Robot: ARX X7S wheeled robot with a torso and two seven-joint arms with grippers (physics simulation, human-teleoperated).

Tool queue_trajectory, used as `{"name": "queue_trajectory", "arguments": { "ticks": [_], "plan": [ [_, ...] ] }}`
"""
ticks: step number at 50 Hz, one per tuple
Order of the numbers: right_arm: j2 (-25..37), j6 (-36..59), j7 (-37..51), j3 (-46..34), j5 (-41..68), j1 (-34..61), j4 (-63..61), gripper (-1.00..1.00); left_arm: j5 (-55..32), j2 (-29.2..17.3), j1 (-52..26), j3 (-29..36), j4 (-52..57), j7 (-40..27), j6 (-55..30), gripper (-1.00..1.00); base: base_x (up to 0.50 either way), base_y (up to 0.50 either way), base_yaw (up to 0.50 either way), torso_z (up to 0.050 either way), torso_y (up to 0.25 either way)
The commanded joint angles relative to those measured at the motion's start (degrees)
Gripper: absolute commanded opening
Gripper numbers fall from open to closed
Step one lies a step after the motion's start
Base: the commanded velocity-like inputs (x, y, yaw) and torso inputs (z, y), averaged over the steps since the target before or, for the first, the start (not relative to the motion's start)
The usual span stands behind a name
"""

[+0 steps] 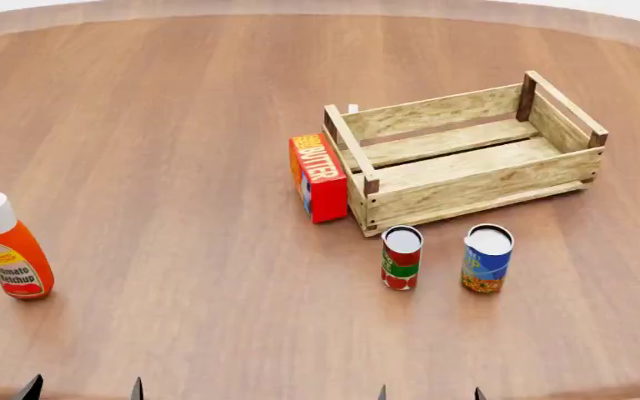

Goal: Pick up the tomato sauce, and put it in the wooden tray.

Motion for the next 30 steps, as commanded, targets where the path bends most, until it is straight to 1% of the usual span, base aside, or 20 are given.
{"name": "queue_trajectory", "arguments": {
  "ticks": [1,2,11,12,14,26,30],
  "plan": [
    [2.4,0.0,1.6,-2.9,2.4,-0.4,-0.7,1.00,-0.7,-0.7,0.0,0.7,0.1,0.0,-0.1,1.00,0.00,0.00,0.00,0.000,0.000],
    [2.3,-0.9,3.4,-2.7,2.8,-0.4,-0.7,1.00,-0.8,-1.0,-0.2,1.2,-0.3,-1.1,0.0,1.00,0.00,0.00,0.00,0.000,0.000],
    [3.3,0.8,4.1,-4.6,3.5,-0.4,-1.0,1.00,-2.9,-2.4,-0.1,2.7,0.3,-2.9,-0.6,1.00,0.00,0.00,0.00,0.000,0.000],
    [3.4,1.0,4.2,-4.7,3.7,-0.2,-0.9,1.00,-3.2,-2.6,0.1,2.8,-0.1,-2.6,1.1,1.00,0.00,0.00,0.00,0.000,0.000],
    [3.5,0.9,4.3,-4.9,4.1,-0.2,-0.6,1.00,-3.0,-2.8,-0.1,3.2,0.1,-3.4,-0.5,1.00,0.00,0.00,0.00,0.000,0.000],
    [4.3,1.6,5.7,-6.1,4.6,0.1,-0.8,1.00,-3.9,-3.9,-0.2,4.4,0.0,-4.8,-0.7,1.00,0.00,0.00,0.00,0.000,0.000],
    [4.4,1.5,6.2,-6.3,4.6,0.0,-0.8,1.00,-3.7,-4.1,-0.5,4.7,0.2,-5.4,-2.2,1.00,0.00,0.00,0.00,0.000,0.000]
  ]
}}
